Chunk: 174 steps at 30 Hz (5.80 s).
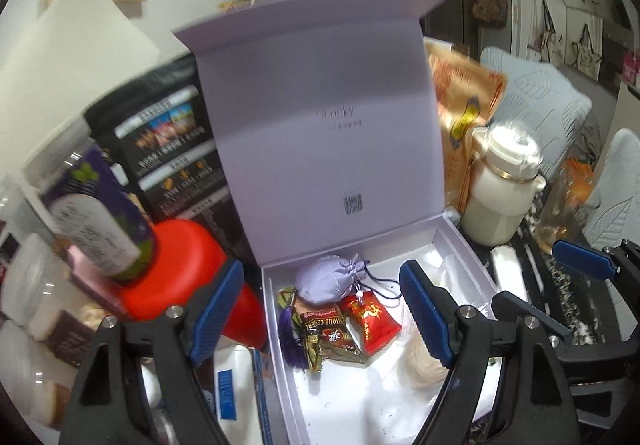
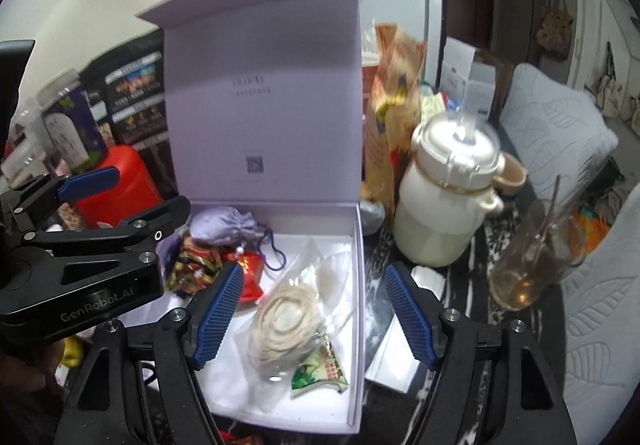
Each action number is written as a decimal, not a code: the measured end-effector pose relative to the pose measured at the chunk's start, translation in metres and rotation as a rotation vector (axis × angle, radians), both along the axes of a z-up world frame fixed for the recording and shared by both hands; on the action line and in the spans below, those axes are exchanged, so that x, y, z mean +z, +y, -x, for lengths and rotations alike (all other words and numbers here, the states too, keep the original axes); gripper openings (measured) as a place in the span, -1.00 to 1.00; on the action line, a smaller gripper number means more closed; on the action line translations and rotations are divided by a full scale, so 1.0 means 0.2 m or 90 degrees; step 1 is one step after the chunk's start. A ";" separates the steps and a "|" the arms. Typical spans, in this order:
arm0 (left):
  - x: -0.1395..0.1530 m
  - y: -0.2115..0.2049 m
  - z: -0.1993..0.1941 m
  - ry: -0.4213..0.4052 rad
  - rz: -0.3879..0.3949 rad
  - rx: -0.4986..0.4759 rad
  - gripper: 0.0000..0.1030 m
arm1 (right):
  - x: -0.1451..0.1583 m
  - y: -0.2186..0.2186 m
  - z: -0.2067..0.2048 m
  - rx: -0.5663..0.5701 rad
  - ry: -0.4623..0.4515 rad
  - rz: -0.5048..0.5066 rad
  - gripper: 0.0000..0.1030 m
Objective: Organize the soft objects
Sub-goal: 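Withdraw both grippers upward away from the lavender box, then lower both grippers toward the red spicy-strip packet and brown chocolate packet, then grasp the red spicy-strip packet with the right gripper while the left grasps the brown chocolate packet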
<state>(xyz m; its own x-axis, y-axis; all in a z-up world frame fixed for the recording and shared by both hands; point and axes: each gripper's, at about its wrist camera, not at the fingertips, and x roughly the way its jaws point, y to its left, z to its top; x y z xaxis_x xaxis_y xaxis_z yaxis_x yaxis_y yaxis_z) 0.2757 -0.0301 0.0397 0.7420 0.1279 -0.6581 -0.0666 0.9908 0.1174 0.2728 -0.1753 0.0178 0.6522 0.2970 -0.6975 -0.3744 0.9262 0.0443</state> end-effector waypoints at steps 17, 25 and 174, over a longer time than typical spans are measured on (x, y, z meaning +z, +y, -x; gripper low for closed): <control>0.46 0.02 0.49 -0.111 0.026 -0.044 0.56 | 0.44 -0.09 0.41 -0.028 -0.126 -0.035 0.44; 0.53 0.00 0.72 -0.135 0.042 -0.084 0.56 | 0.53 -0.13 0.65 -0.029 -0.164 -0.036 0.51; -0.65 -0.05 1.23 0.200 0.176 -0.210 -0.38 | -0.61 -0.15 1.30 0.033 0.085 0.050 0.05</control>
<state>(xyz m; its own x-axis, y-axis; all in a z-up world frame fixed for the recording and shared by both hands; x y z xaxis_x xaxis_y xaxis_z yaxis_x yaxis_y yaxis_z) 0.0291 -0.0405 -0.0909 0.4745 -0.2890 -0.8315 0.2497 0.9500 -0.1877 0.0125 -0.2058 -0.1040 0.5373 0.2681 -0.7996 -0.4168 0.9087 0.0246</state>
